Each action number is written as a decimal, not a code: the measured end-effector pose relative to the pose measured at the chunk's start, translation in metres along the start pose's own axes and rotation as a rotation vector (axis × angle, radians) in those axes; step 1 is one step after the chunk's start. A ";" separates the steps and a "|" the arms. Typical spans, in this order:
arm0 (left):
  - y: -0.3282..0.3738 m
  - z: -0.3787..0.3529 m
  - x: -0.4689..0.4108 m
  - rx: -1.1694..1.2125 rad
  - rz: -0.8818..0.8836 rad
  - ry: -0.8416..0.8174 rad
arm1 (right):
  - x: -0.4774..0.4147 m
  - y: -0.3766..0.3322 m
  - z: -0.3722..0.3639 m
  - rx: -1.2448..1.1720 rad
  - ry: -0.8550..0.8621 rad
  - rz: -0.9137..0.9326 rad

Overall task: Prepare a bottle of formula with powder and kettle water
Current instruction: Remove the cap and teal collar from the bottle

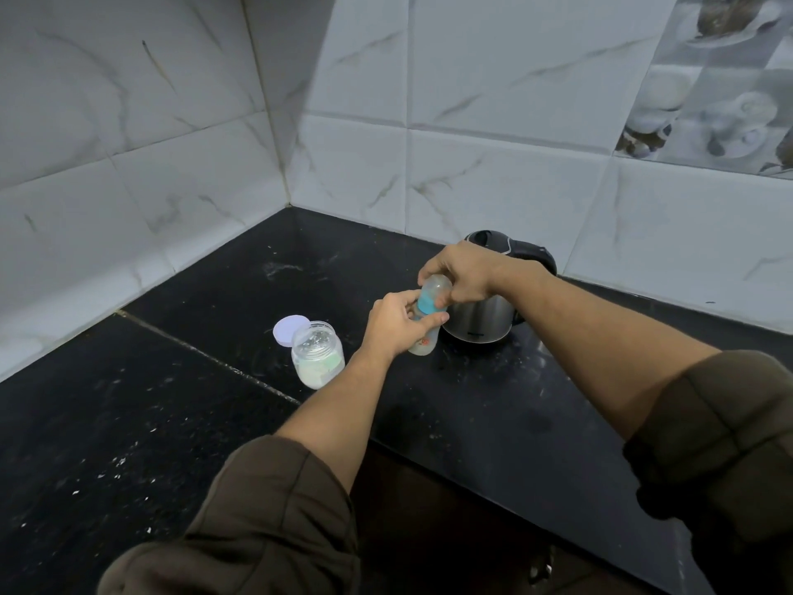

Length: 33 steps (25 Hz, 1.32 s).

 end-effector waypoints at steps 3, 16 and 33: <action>-0.013 -0.004 0.001 -0.068 0.043 -0.084 | 0.015 0.001 0.006 0.009 0.063 0.014; -0.041 -0.023 0.033 0.064 0.104 0.084 | 0.048 0.050 -0.116 0.040 -0.216 -0.440; -0.038 -0.033 0.037 0.065 0.045 0.077 | 0.046 0.047 -0.114 -0.242 -0.069 -0.427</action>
Point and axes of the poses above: each hand's wrist, its own x-axis away from the middle knuckle, its own z-axis out of the back of the hand, y = z × x, the point moved 6 cm from there along -x, towards the middle knuckle, and after that the axes turned 12 degrees about -y, right-handed, at the moved point
